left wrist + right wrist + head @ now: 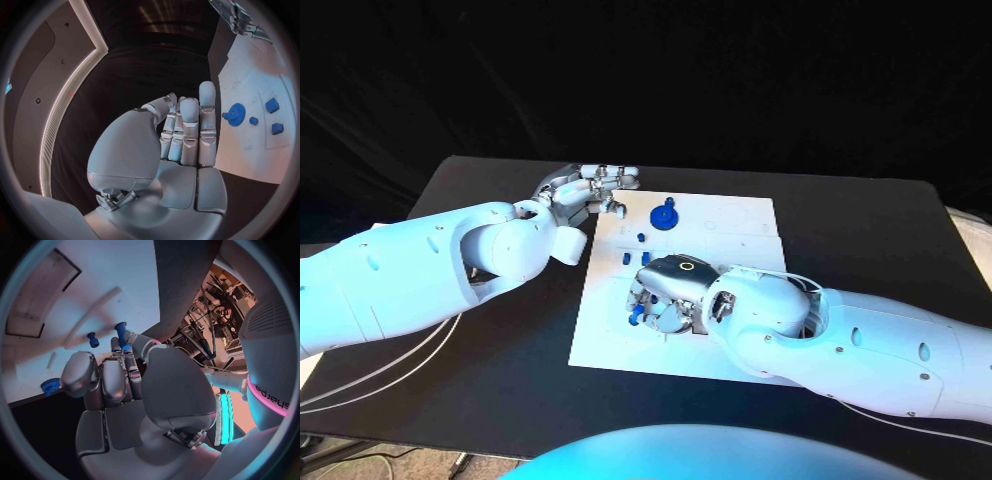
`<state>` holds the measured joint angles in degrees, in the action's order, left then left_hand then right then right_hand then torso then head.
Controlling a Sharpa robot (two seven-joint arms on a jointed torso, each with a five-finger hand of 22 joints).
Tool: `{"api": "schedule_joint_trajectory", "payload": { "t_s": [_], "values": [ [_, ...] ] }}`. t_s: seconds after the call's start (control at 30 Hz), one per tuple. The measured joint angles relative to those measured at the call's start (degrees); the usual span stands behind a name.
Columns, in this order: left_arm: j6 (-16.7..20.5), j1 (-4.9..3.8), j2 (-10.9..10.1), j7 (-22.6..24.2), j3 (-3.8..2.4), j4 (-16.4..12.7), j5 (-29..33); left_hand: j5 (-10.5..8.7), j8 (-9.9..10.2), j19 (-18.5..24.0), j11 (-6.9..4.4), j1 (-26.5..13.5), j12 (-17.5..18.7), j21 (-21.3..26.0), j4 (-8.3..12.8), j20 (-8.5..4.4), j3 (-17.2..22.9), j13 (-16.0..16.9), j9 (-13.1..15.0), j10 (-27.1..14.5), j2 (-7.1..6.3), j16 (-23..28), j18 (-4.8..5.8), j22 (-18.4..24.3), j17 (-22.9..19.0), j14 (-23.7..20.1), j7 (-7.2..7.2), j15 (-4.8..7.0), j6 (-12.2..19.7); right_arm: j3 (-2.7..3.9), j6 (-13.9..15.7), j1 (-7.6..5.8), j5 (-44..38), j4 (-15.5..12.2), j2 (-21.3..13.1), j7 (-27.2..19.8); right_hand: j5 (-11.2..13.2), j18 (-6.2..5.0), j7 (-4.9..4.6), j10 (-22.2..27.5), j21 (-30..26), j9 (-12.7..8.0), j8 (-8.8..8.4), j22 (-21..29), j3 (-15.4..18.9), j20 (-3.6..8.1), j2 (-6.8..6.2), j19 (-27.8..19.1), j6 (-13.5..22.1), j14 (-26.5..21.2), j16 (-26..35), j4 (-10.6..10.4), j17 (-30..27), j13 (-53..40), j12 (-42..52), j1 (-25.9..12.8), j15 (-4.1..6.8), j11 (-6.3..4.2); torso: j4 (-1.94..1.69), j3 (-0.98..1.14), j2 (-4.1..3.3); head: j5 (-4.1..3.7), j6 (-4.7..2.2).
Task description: Assemble the parts on the task board
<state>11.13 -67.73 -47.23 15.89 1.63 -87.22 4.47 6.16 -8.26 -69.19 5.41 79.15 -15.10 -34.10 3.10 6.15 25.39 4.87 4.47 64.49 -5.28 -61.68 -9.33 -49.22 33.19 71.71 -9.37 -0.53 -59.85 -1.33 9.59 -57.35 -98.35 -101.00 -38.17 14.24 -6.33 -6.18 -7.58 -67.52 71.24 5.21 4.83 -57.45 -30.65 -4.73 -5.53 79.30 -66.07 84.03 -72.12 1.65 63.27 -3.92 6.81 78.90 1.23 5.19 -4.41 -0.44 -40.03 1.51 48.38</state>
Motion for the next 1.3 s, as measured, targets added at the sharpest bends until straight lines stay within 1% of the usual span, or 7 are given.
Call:
{"api": "schedule_joint_trajectory", "payload": {
  "t_s": [0.3,0.43,0.6,0.7,0.87,1.03,1.3],
  "values": [
    [0.0,0.00,0.0,0.0,0.00,0.0,0.0,0.00,0.0,0.0,0.00,0.0,0.0,0.0,0.0,0.00,0.0,0.0,0.0,0.0,0.00,0.0,0.00,0.0,0.0,0.0,0.00,0.00,0.0,-0.19,-0.1,0.04,-0.6,0.2,0.7,0.4,0.0,0.00,-0.02,0.0,0.0,0.0,-0.11,0.0,0.0,0.00,-0.06,0.0,0.0,0.0,0.0,0.0,0.0,0.0,0.0,-0.1,0.00,0.01,-0.02,-0.01,0.00,0.18,0.20],
    [0.0,0.00,0.0,-0.1,0.00,0.0,0.0,0.00,0.0,0.0,0.00,0.0,0.0,0.0,0.0,0.00,0.0,0.0,0.0,0.0,0.00,0.0,0.00,0.0,0.0,0.0,0.00,0.00,0.0,-0.28,-0.1,0.09,-0.8,0.2,0.8,0.5,-1.1,0.00,-1.10,1.0,-0.5,-0.5,-0.95,1.3,0.7,-0.55,-1.19,-0.7,2.1,0.0,0.0,-0.7,-0.2,0.0,-2.0,-1.9,-0.86,-0.50,0.00,0.00,0.00,0.23,0.23],
    [0.0,0.00,0.0,-0.1,-0.02,0.0,0.0,0.00,0.0,0.0,0.00,0.0,0.0,0.0,0.0,0.00,0.0,0.0,0.0,0.0,0.00,0.0,0.00,0.0,0.0,0.0,0.00,0.00,0.0,-0.72,-0.7,0.52,-0.7,0.6,0.6,0.6,-2.7,0.00,-2.22,6.8,-1.0,-1.4,-1.14,1.7,3.9,-1.26,-3.24,-0.8,6.2,0.1,0.0,-1.4,-0.7,0.4,-3.1,-4.8,-1.77,1.03,0.04,0.00,0.00,0.24,0.25],
    [0.0,0.00,0.0,-0.1,-0.02,0.0,0.0,0.00,0.0,0.0,0.00,0.0,0.0,0.0,0.0,0.00,0.0,0.0,0.0,0.0,0.00,0.0,0.00,0.0,0.0,0.0,0.00,0.00,0.0,-0.71,-0.7,0.52,-0.6,0.6,0.4,0.6,-1.0,0.00,-2.14,10.2,-1.0,-1.6,-1.14,1.7,7.1,-1.56,-4.36,-0.9,9.5,-0.1,0.0,-2.1,-0.7,0.4,-3.1,-5.9,-1.97,1.28,0.04,-0.01,0.02,0.25,0.25],
    [0.0,-0.01,-0.1,-0.1,0.00,0.0,0.0,0.00,0.0,0.0,0.00,0.0,0.0,0.0,0.0,0.00,0.0,-0.1,-0.1,0.0,0.00,0.0,0.00,0.0,-0.1,0.0,0.00,0.00,0.0,-0.45,1.5,0.72,0.4,-1.4,-1.6,0.5,0.1,0.00,-1.71,14.0,-0.4,-1.5,-1.14,1.0,13.7,-1.87,-2.80,-0.6,14.4,0.1,-1.3,-2.9,0.4,0.2,-2.5,-4.3,-2.17,1.64,-0.02,0.03,0.02,0.09,0.11],
    [0.0,0.00,-0.4,-0.1,0.01,0.1,0.0,0.00,0.0,0.0,0.00,0.0,0.0,0.0,0.0,0.00,0.0,-0.1,-0.1,0.0,0.00,0.0,0.00,0.0,-0.1,0.0,0.00,0.00,0.0,0.52,6.0,0.54,2.0,-4.6,-5.6,0.0,-0.8,0.00,-2.17,14.0,-0.2,-1.4,-1.14,0.9,16.3,-2.07,-1.74,-0.4,14.3,0.1,-1.3,-3.0,0.4,0.1,-1.4,-2.7,-2.17,1.72,0.12,0.04,0.03,0.03,0.05],
    [0.0,0.01,-0.7,-0.1,0.00,0.4,0.0,0.00,0.0,0.0,0.20,0.0,0.0,0.3,-0.2,0.00,-0.2,0.0,-0.1,-0.2,0.00,0.0,0.00,0.0,-0.2,-0.2,-0.21,-0.20,0.2,1.17,10.4,-4.08,8.4,-9.7,-13.4,-0.5,-1.4,0.00,-1.50,9.7,0.2,-1.1,-0.70,0.2,17.4,-2.06,-0.42,-0.4,11.3,0.1,-1.7,-3.3,0.3,0.0,1.3,-1.3,-2.17,0.69,0.77,0.04,0.21,-0.91,-0.57]
  ]
}}
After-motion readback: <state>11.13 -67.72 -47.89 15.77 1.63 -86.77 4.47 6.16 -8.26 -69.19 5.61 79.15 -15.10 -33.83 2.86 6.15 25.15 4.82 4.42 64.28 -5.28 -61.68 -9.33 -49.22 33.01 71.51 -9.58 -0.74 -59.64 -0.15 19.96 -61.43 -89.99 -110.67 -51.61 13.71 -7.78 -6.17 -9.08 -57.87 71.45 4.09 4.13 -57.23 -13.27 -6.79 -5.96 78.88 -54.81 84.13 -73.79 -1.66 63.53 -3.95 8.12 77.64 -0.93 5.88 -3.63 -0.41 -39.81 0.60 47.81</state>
